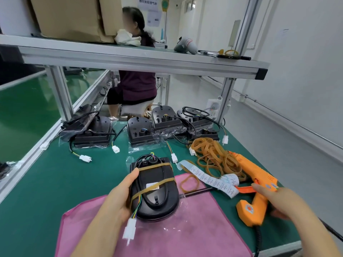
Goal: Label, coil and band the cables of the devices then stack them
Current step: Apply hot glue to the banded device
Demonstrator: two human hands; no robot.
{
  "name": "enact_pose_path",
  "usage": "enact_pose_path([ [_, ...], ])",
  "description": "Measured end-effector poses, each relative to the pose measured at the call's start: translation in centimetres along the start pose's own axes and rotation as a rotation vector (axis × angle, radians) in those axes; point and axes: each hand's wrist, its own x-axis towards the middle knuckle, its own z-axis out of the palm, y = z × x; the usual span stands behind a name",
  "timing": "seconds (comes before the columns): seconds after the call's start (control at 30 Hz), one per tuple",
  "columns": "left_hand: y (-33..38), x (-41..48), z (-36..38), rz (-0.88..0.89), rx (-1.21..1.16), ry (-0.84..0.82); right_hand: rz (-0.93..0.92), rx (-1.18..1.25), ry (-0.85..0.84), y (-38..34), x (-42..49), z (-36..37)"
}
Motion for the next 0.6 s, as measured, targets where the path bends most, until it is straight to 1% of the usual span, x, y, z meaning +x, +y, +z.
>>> enact_pose_path([
  [0.07,-0.2,-0.1,0.0,0.009,0.005,0.003,0.031,0.022,0.021,0.2,1.0,0.7],
  [0.2,-0.3,-0.6,-0.1,0.022,0.009,0.007,0.016,0.072,0.054,0.3,2.5,1.7],
  [0.27,-0.3,-0.8,0.0,0.025,0.013,0.006,0.052,0.105,0.000,0.8,3.2,2.0],
  [0.33,-0.2,-1.0,0.0,0.030,0.012,0.003,0.035,0.137,-0.026,1.2,3.7,2.0],
  [0.37,-0.2,-1.1,0.0,0.030,0.015,0.003,-0.052,0.133,0.002,1.2,3.6,1.8],
  [0.43,-0.1,-1.1,0.0,0.031,0.027,0.003,-0.367,-0.002,-0.006,-0.3,3.1,0.9],
  [0.47,-0.1,-1.2,0.0,0.030,0.026,0.001,-0.485,-0.061,-0.054,-1.9,2.6,0.7],
  [0.5,0.0,-1.2,0.0,0.028,0.023,-0.001,-0.501,-0.070,-0.093,-4.0,2.4,1.1],
  [0.53,0.0,-1.3,0.0,0.026,0.019,-0.001,-0.467,-0.105,-0.085,-5.8,3.6,1.3],
  [0.57,0.1,-1.3,0.1,0.025,0.014,-0.004,-0.504,-0.045,-0.108,-6.2,5.0,1.3],
  [0.6,0.1,-1.4,0.2,0.024,0.009,-0.009,-0.556,-0.067,-0.106,-7.2,7.0,0.9],
])
